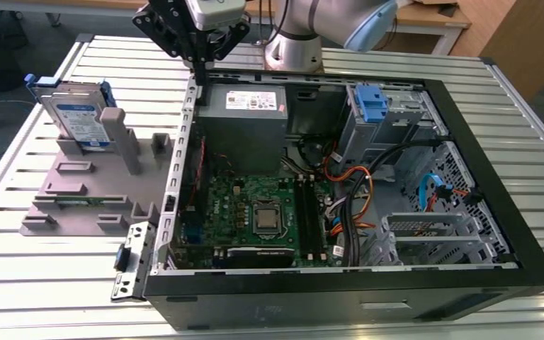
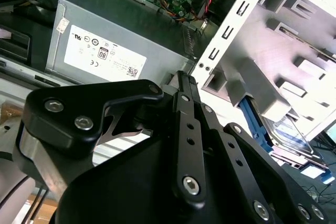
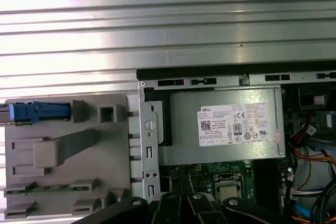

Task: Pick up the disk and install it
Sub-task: 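Reach for the disk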

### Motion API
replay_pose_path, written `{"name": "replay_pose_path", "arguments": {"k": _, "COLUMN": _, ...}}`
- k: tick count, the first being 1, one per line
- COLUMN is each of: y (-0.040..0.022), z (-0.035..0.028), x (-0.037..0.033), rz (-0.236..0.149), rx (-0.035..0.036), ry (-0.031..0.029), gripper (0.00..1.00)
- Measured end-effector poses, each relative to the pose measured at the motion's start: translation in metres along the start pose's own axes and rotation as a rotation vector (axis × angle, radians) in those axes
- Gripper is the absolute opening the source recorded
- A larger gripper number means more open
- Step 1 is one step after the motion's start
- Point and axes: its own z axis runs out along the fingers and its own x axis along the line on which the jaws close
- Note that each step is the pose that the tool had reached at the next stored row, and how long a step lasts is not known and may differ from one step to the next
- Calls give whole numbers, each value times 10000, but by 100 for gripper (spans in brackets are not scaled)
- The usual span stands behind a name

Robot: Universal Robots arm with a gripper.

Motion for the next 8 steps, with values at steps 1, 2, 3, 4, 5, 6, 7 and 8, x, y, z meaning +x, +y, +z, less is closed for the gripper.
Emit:
{"name": "replay_pose_path", "arguments": {"k": 1, "y": 0, "z": 0, "x": 5, "rz": 0, "rx": 0, "ry": 0, "gripper": 11}}
{"name": "replay_pose_path", "arguments": {"k": 2, "y": -1, "z": 0, "x": 10, "rz": 0, "rx": 0, "ry": 0, "gripper": 11}}
{"name": "replay_pose_path", "arguments": {"k": 3, "y": -1, "z": 0, "x": 12, "rz": 0, "rx": 0, "ry": 0, "gripper": 11}}
{"name": "replay_pose_path", "arguments": {"k": 4, "y": -1, "z": 0, "x": 16, "rz": 0, "rx": -1, "ry": -1, "gripper": 11}}
{"name": "replay_pose_path", "arguments": {"k": 5, "y": -2, "z": 0, "x": 20, "rz": 0, "rx": 0, "ry": 0, "gripper": 11}}
{"name": "replay_pose_path", "arguments": {"k": 6, "y": -2, "z": 0, "x": 24, "rz": 0, "rx": 0, "ry": 0, "gripper": 11}}
{"name": "replay_pose_path", "arguments": {"k": 7, "y": -2, "z": -1, "x": 29, "rz": 0, "rx": 0, "ry": 0, "gripper": 11}}
{"name": "replay_pose_path", "arguments": {"k": 8, "y": -3, "z": -1, "x": 34, "rz": 0, "rx": 0, "ry": 0, "gripper": 11}}
